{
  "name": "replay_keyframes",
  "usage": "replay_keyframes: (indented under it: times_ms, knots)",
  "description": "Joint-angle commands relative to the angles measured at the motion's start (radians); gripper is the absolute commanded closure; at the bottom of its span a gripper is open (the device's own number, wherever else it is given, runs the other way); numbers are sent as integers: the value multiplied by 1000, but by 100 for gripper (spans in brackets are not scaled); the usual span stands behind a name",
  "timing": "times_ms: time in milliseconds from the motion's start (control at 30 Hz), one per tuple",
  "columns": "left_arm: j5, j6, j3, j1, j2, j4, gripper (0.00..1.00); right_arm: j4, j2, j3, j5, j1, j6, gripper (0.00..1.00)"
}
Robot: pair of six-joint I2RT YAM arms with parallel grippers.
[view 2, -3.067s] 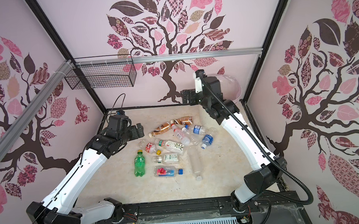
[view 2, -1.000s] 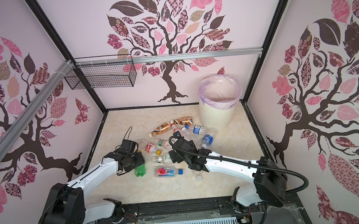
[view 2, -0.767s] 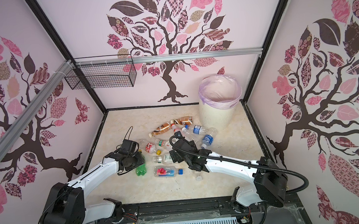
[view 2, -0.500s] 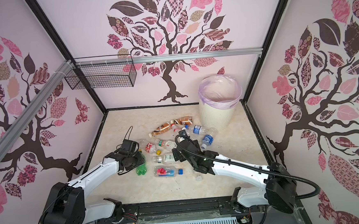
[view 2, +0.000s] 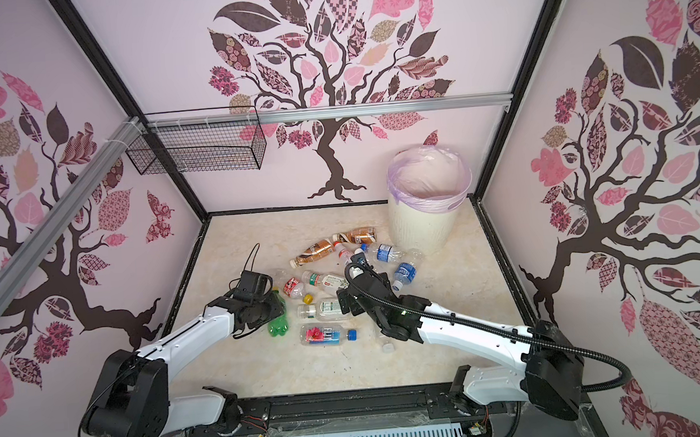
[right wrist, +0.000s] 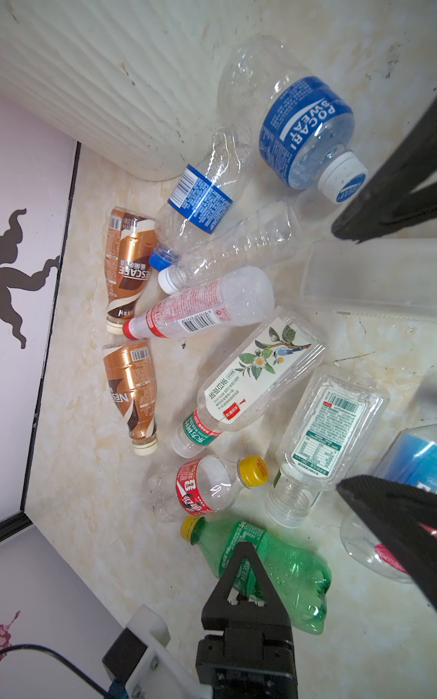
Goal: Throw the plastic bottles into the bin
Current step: 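Close the left gripper around the green soda bottle's body, then lift the green soda bottle with the left gripper while the right gripper moves toward it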
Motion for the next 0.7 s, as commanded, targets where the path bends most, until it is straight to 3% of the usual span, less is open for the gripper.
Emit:
replay_keyframes:
  times_ms: [0, 167, 400, 667]
  knots:
    - [-13, -2, -40, -4, 30, -41, 44, 0, 18, 2, 8, 4, -4, 1]
    - [-12, -4, -37, -3, 55, -28, 44, -5, 34, 17, -5, 4, -7, 1]
    - [-1, 2, -35, -3, 52, -29, 55, -3, 49, 25, -25, 4, -7, 1]
    - [2, -7, -38, -3, 3, -44, 59, 4, 56, 25, -55, 3, 8, 1]
